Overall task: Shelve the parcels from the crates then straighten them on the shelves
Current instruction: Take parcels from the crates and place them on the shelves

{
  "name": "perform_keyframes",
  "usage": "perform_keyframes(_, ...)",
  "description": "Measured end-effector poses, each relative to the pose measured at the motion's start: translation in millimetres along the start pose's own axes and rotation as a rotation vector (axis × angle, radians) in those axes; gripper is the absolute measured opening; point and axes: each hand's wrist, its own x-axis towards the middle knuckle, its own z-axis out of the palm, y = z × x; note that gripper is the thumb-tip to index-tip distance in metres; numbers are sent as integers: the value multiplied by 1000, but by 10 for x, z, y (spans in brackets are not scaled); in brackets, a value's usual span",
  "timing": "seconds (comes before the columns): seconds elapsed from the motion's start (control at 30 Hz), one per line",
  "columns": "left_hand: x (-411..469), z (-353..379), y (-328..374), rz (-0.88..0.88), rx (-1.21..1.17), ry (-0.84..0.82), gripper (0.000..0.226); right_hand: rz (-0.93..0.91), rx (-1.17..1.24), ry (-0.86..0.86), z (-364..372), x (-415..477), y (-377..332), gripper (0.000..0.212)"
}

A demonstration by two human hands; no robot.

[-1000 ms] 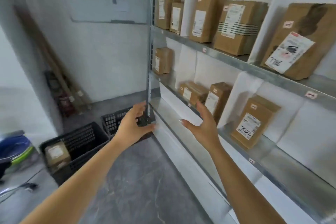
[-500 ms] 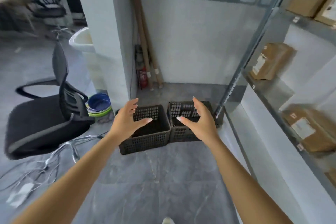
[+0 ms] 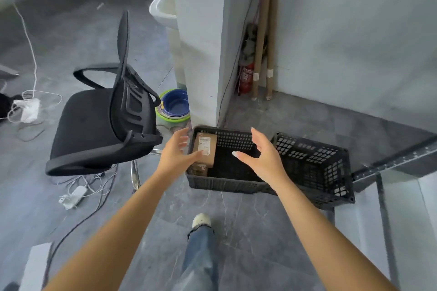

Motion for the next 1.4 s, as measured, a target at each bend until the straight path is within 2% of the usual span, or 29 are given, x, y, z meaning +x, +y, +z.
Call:
perform_keyframes(0.27,1688,583,-820,-308,-108,-7,79,302,70,-88,854,1513,932,83)
perform_keyframes(0.5,2988,1314,-2100,-449,-38,23,72,384,11,-231,1730,2716,2240,82)
perform_keyframes(0.67,3701,1830,-3169,-444,13,1,67,388,8,-268,2440,3403,3184,82)
perform_keyframes(0.8,4098,2158,-3818,-432,80,-20,64,420,57,-217,2892,3832,3746,91)
perform_keyframes(0.93,4387,2374,-4261,-375,240,22,82,559,180,-186,3281,4098,4273,110)
perform_keyframes(1.07,4425,2478,-4330,-352,279,65,74,575,292,-164,3400,4124,4463,100)
perform_keyframes(1.17,4301,2449,-4163,-373,297,56,72,533,296,-187,3176,3983,4379,94)
perform_keyframes(1.27,4110,2281,-3814,-386,284,-24,78,498,276,-166,2784,3776,4074,92)
perform_keyframes(1.4,3786,1880,-3166,-298,88,-67,77,458,259,-98,2211,3477,3370,92)
